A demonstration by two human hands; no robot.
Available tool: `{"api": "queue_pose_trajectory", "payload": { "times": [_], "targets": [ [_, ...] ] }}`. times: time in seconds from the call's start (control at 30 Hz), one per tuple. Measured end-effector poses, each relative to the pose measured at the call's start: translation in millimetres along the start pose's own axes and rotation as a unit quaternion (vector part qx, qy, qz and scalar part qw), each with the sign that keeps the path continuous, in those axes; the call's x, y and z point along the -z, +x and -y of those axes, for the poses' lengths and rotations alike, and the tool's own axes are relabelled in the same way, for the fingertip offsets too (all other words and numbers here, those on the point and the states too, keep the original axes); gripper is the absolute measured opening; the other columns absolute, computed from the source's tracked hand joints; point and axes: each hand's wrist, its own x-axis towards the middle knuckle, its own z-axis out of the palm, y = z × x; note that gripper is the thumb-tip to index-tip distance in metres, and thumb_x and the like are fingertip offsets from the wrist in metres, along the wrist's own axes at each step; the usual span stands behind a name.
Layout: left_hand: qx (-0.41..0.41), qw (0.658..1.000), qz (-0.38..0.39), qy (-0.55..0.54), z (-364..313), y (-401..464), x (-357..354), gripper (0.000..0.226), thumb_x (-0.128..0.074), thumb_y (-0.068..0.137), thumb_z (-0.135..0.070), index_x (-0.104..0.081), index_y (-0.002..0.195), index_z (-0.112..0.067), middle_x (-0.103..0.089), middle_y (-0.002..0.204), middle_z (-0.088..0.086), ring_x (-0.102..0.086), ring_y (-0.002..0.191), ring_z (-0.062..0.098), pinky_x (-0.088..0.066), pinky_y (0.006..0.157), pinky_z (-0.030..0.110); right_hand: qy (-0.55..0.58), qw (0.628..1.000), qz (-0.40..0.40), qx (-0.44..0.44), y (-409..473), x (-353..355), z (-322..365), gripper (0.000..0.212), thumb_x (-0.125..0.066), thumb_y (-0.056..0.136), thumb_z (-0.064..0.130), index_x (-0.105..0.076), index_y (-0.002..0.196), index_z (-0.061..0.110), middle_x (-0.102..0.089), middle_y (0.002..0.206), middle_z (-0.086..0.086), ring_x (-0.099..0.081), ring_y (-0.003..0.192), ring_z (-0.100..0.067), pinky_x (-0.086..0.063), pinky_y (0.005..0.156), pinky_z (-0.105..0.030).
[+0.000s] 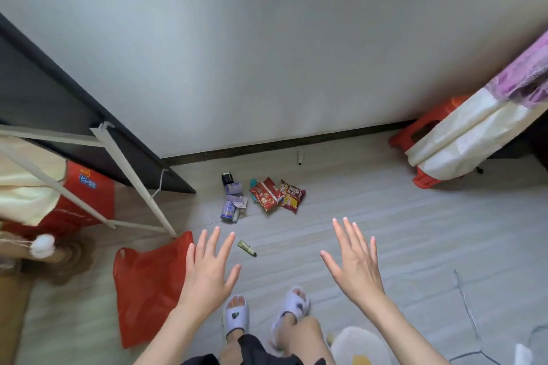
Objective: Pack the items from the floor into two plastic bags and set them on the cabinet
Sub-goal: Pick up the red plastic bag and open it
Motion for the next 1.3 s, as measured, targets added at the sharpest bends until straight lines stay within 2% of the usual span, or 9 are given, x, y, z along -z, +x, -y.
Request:
{"api": "queue_pose_trajectory", "payload": {
  "times": [0.23,0.3,0.37,0.43,0.53,0.7,0.9,1.17,1.3],
  "targets": [
    [0.137,0.990,0.017,-0.014,-50,28,-43,0.063,-0.036,0.091,-0.051,-0.013,0.146,-0.031,-0.006,0.157,0.002,0.003,0.145,0.025,-0.005,0.116,0.044,-0.038,0.994,0.066,0.082,84,10,-57,0.070,-0.039,0.091,0.051,-0.001,0.147,0.030,0.001,0.158,0.005,0.005,0.145,-0.013,0.008,0.115,-0.043],
    [0.197,0.979,-0.012,-0.057,-70,35,-61,0.066,-0.030,0.085,-0.055,-0.023,0.145,-0.028,-0.015,0.155,0.005,-0.005,0.144,0.028,-0.010,0.115,0.045,-0.049,0.988,0.079,0.120,112,9,-73,0.070,-0.039,0.091,0.051,-0.001,0.147,0.031,0.001,0.158,0.005,0.005,0.145,-0.013,0.009,0.115,-0.042],
    [0.246,0.964,-0.016,-0.101,-86,44,-81,0.065,-0.034,0.086,-0.053,-0.028,0.144,-0.025,-0.021,0.154,0.007,-0.010,0.144,0.028,-0.012,0.114,0.045,-0.071,0.982,0.091,0.153,137,5,-85,0.070,-0.039,0.091,0.052,-0.002,0.147,0.031,0.000,0.158,0.005,0.004,0.145,-0.014,0.010,0.115,-0.042],
    [0.271,0.955,0.022,-0.117,-100,49,-103,0.061,-0.042,0.091,-0.046,-0.021,0.145,-0.027,-0.015,0.155,0.004,-0.005,0.144,0.024,-0.008,0.115,0.042,-0.098,0.973,0.108,0.180,157,-2,-92,0.069,-0.037,0.092,0.052,-0.002,0.147,0.031,0.000,0.158,0.004,0.004,0.145,-0.014,0.011,0.115,-0.042],
    [0.286,0.948,0.053,-0.126,-111,54,-128,0.061,-0.039,0.093,-0.044,-0.014,0.146,-0.029,-0.007,0.156,0.000,0.000,0.145,0.021,-0.005,0.116,0.040,-0.125,0.959,0.136,0.215,179,-20,-88,0.069,-0.037,0.092,0.051,-0.002,0.147,0.030,-0.002,0.158,0.002,0.002,0.145,-0.017,0.008,0.115,-0.045],
    [0.320,0.939,0.057,-0.114,-86,56,-161,0.061,-0.035,0.094,-0.043,-0.008,0.147,-0.029,-0.003,0.157,0.001,0.003,0.145,0.021,-0.002,0.116,0.040,-0.157,0.938,0.158,0.266,200,-74,-65,0.068,-0.038,0.092,0.049,-0.006,0.148,0.026,-0.007,0.158,0.000,-0.002,0.145,-0.018,0.003,0.115,-0.047],
    [0.346,0.932,0.051,-0.094,-17,57,-258,0.061,-0.037,0.094,-0.042,-0.010,0.147,-0.028,-0.006,0.157,0.003,0.001,0.145,0.021,-0.001,0.116,0.041,-0.169,0.919,0.191,0.300,219,-201,-50,0.067,-0.038,0.092,0.049,-0.007,0.148,0.027,-0.008,0.158,0.000,-0.003,0.145,-0.018,0.001,0.116,-0.047],
    [0.374,0.916,0.127,-0.074,90,61,-495,0.061,-0.034,0.095,-0.040,-0.006,0.148,-0.026,0.000,0.157,0.003,0.002,0.144,0.021,-0.004,0.116,0.040,-0.224,0.864,0.274,0.359,250,-464,-76,0.065,-0.035,0.094,0.049,-0.006,0.147,0.026,-0.004,0.158,0.000,-0.002,0.145,-0.019,0.000,0.115,-0.048],
    [0.344,0.925,0.159,-0.009,151,77,-588,0.062,-0.032,0.096,-0.035,0.001,0.147,-0.025,0.005,0.157,0.007,0.005,0.144,0.024,0.000,0.116,0.042,-0.229,0.837,0.280,0.411,278,-583,-70,0.065,-0.035,0.094,0.044,-0.004,0.147,0.023,-0.003,0.158,-0.002,0.000,0.145,-0.022,0.001,0.115,-0.049]
  ]
}}
